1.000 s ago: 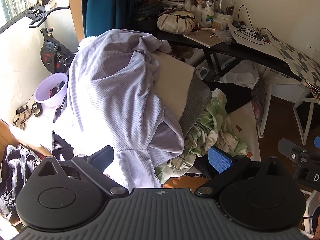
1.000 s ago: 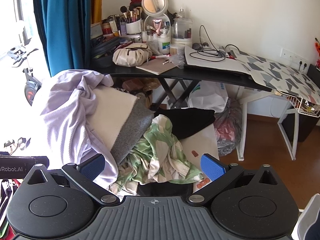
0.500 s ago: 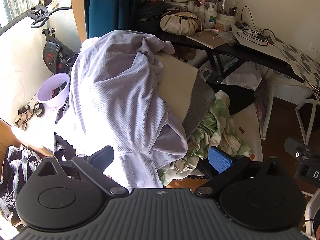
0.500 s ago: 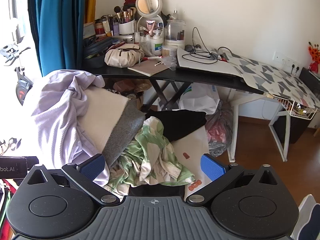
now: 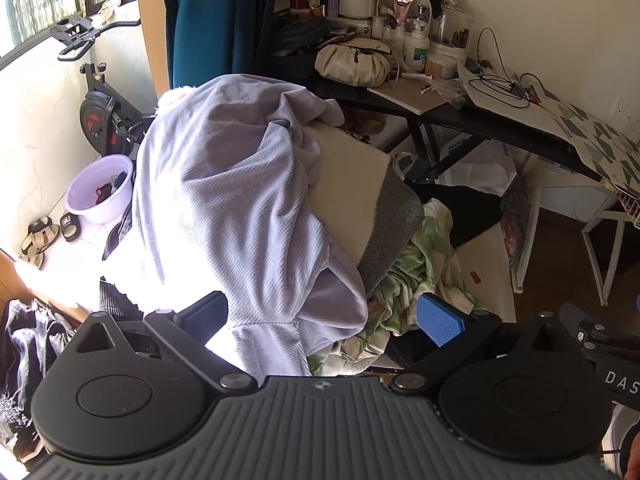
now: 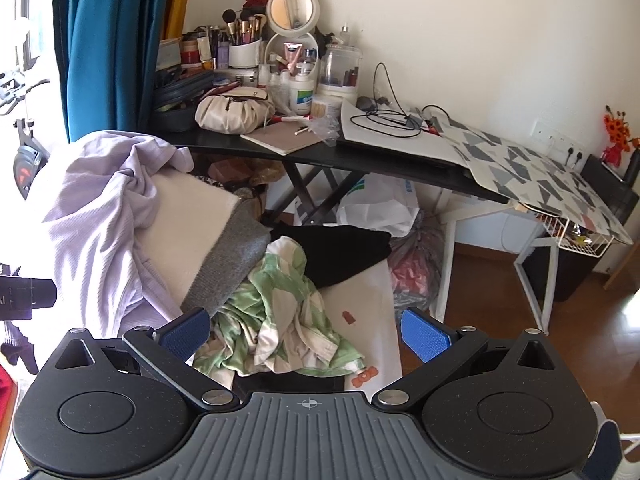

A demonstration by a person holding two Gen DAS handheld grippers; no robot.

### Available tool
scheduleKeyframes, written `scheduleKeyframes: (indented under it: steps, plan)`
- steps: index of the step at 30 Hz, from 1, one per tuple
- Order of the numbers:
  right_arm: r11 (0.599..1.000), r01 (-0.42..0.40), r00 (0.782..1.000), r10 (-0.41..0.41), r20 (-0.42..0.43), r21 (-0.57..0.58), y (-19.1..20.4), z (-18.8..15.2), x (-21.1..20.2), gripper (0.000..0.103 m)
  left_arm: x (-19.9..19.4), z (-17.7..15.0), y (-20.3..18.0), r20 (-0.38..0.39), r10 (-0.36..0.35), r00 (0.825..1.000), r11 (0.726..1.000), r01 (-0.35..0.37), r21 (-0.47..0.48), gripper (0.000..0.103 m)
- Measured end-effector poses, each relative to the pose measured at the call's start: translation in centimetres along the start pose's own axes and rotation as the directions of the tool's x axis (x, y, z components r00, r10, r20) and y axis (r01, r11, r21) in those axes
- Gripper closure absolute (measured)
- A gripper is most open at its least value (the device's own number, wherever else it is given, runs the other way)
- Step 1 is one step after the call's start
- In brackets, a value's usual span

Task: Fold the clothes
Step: 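Approach the lavender ribbed garment on the clothes pile with both tools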

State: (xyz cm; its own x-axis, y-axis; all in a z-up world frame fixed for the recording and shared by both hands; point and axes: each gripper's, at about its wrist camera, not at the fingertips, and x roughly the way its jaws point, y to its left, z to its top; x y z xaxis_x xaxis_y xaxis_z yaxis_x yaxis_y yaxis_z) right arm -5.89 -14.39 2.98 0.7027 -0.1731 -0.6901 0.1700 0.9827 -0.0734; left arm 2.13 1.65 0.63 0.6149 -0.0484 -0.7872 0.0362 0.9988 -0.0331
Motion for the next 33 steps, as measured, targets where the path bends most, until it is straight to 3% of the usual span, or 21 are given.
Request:
scheduleKeyframes:
  steps: [6, 14, 21, 28, 33]
  plan:
    - [1.000, -0.009, 1.000, 0.009, 0.000, 0.009, -0.2, -0.1, -0.1, 0.001, -0.1, 0.1, 0.2, 0.008, 0.025, 1.000, 1.000, -0.025, -0.012, 0.001]
    - [0.999, -0.025, 1.000, 0.026, -0.001, 0.019, -0.3, 0.0, 0.0, 0.001, 0.2, 0.5, -0.2, 0.019, 0.068, 0.998, 0.996, -0.069, 0.053, 0.001]
    - [0.998, -0.045, 0.999, 0.045, 0.010, 0.042, -0.8, 1.1, 0.0, 0.001, -0.4, 1.4, -0.2, 0.110, 0.044, 0.993, 0.995, -0.054, 0.082, 0.001]
    - [0.998, -0.049, 0.999, 0.049, 0.004, 0.047, -1.1, 1.7, 0.2, 0.001, -0.1, 1.9, 0.5, 0.117, 0.070, 0.991, 0.996, -0.075, 0.042, 0.001]
    - [0.996, -0.071, 0.997, 0.072, -0.022, 0.051, -1.2, 1.8, 0.5, 0.001, 0.3, 1.9, 0.6, 0.097, 0.047, 0.994, 0.997, -0.053, 0.058, 0.001]
